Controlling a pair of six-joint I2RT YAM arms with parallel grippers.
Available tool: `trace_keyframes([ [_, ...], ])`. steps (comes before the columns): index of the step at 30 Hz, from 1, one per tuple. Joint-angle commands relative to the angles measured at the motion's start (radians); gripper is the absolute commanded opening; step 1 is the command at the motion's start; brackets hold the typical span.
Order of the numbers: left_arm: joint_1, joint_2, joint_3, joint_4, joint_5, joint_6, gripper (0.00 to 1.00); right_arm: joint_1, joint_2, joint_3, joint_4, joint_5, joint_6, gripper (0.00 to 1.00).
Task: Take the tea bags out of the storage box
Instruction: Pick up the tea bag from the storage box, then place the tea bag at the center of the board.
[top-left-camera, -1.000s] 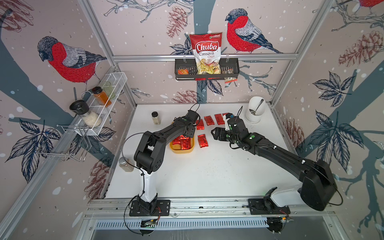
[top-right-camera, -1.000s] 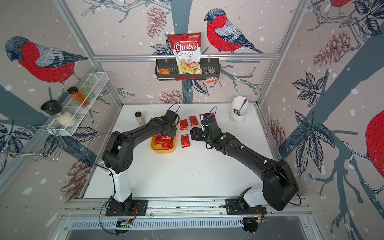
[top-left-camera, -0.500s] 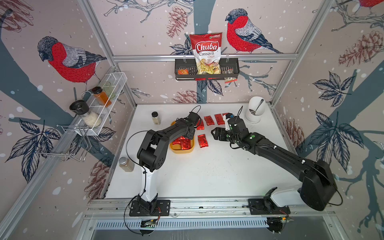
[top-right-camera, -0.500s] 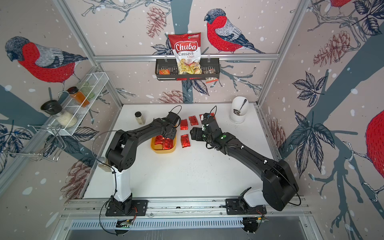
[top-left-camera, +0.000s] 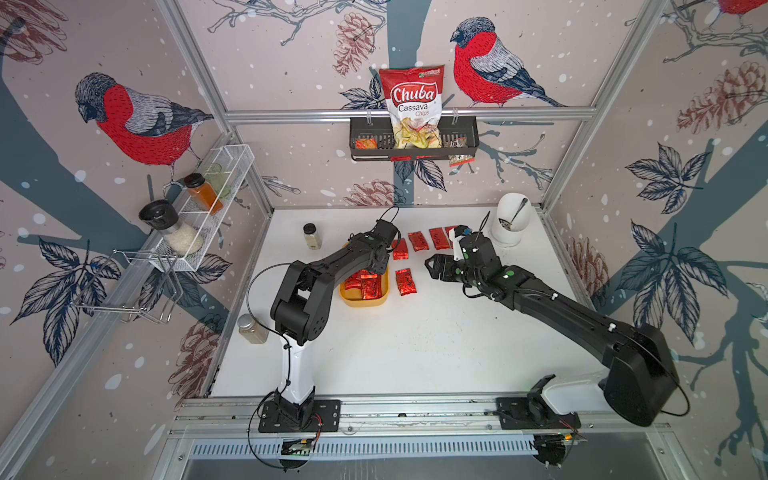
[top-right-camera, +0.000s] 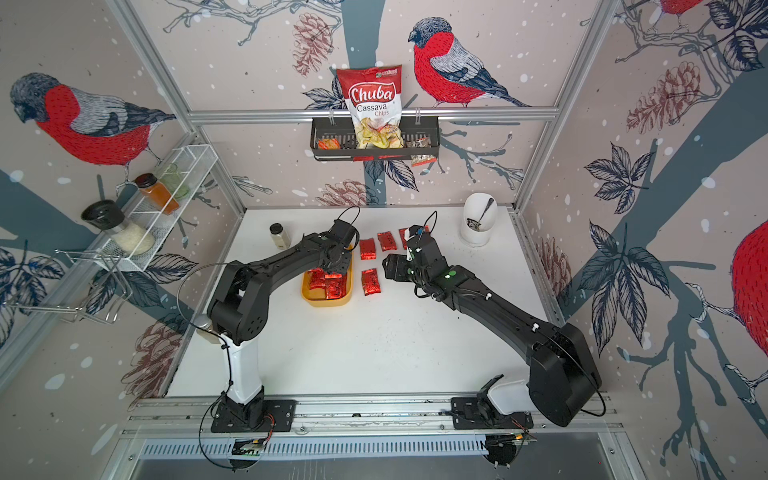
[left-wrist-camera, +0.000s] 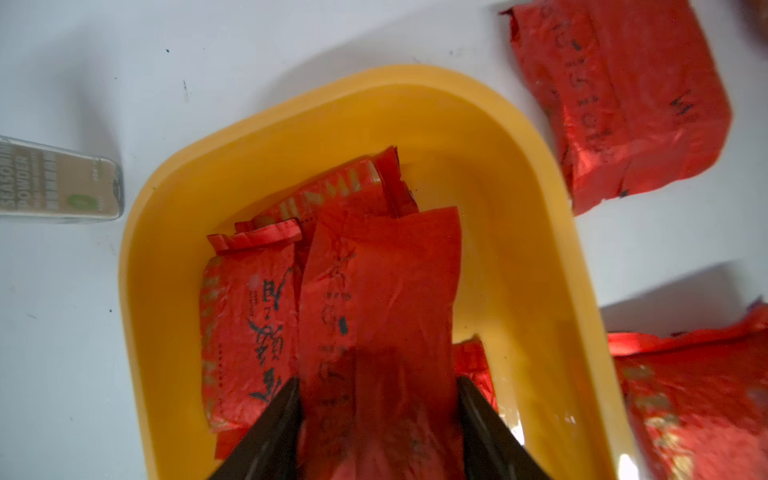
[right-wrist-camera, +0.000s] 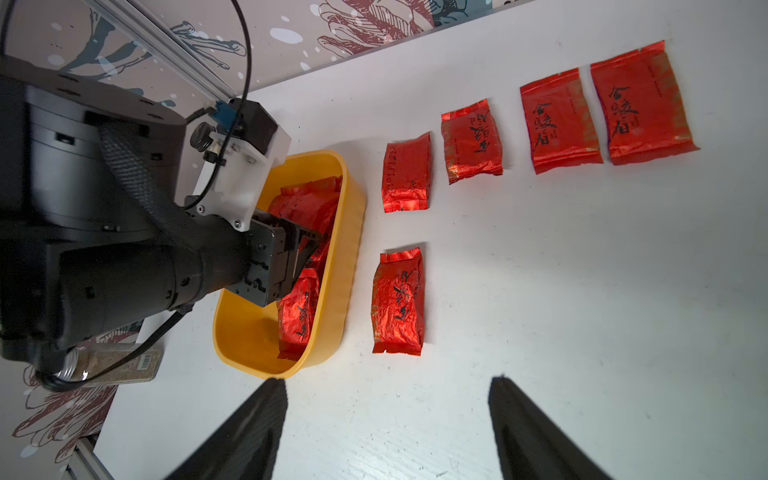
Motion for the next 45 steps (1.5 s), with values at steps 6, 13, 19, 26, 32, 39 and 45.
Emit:
trace_keyframes([
  [6, -0.008, -0.142, 0.029, -0.082, 0.066, -0.104, 0.59, -0.014, -0.063, -0.030, -0.013, 0.003, -0.016, 0.82],
  [13, -0.139, -0.241, -0.034, 0.008, 0.184, -0.300, 0.61, -0.038, -0.180, -0.085, -0.034, 0.006, -0.024, 0.81],
  [19, -0.256, -0.159, -0.060, 0.159, 0.228, -0.478, 0.61, -0.061, -0.336, -0.156, -0.081, 0.004, -0.023, 0.81],
  [26, -0.322, 0.046, 0.062, 0.190, 0.197, -0.593, 0.61, -0.076, -0.488, -0.232, -0.126, -0.019, -0.004, 0.81],
  [32, -0.317, 0.128, 0.093, 0.226, 0.136, -0.674, 0.61, -0.079, -0.528, -0.273, -0.137, -0.046, 0.005, 0.80],
  [39, -0.305, 0.203, 0.143, 0.222, 0.111, -0.722, 0.61, -0.081, -0.546, -0.266, -0.166, -0.045, -0.009, 0.80],
  [45, -0.296, 0.195, 0.119, 0.243, 0.123, -0.713, 0.65, -0.090, -0.549, -0.270, -0.176, -0.040, -0.015, 0.80],
])
